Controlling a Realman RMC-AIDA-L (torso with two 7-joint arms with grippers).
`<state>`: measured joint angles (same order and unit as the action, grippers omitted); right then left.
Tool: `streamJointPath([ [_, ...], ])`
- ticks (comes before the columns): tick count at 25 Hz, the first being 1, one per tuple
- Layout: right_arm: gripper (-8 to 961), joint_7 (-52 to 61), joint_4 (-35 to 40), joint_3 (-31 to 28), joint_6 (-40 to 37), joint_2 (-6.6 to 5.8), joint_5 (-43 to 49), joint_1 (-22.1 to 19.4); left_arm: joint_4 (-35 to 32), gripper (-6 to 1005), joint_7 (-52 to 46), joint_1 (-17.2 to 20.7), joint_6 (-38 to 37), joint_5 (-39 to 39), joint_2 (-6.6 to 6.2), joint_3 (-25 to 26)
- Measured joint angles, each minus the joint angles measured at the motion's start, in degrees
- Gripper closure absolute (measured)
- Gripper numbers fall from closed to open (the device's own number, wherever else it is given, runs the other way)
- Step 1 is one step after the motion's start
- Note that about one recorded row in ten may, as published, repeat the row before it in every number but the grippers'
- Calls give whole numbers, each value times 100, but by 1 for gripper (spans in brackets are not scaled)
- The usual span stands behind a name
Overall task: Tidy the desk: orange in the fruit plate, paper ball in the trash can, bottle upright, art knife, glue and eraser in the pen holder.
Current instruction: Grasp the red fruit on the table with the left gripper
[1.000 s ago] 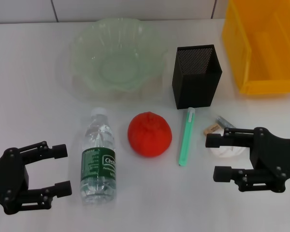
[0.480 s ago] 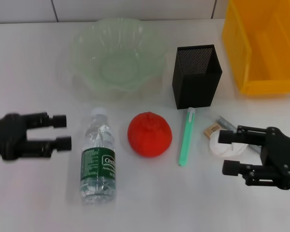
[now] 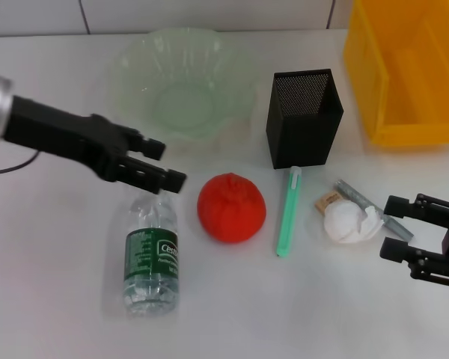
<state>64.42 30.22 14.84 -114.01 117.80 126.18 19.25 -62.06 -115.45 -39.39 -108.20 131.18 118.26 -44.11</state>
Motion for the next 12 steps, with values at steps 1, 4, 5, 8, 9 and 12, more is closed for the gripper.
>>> streamJointPath([
  [1, 233, 0, -3, 0, 32, -3, 0, -18, 26, 176, -12, -60, 289, 31, 26, -360],
  [4, 233, 0, -5, -3, 147, -5, -3, -78, 155, 178, -37, -127, 887, 4, 47, -1165],
  [5, 233, 0, -5, -3, 147, -5, -3, -78, 155, 178, -37, -127, 887, 4, 47, -1165],
  [8, 233, 2, -23, -64, 243, -4, -5, -106, 302, 180, -37, -152, 1473, -104, 72, -1732],
  [9, 233, 2, -35, -130, 271, -4, -6, -117, 393, 180, -26, -155, 1847, -214, 74, -2066],
  [12, 232, 15, -40, -175, 299, -2, -6, -123, 469, 182, -12, -143, 2401, -293, 74, -2575],
])
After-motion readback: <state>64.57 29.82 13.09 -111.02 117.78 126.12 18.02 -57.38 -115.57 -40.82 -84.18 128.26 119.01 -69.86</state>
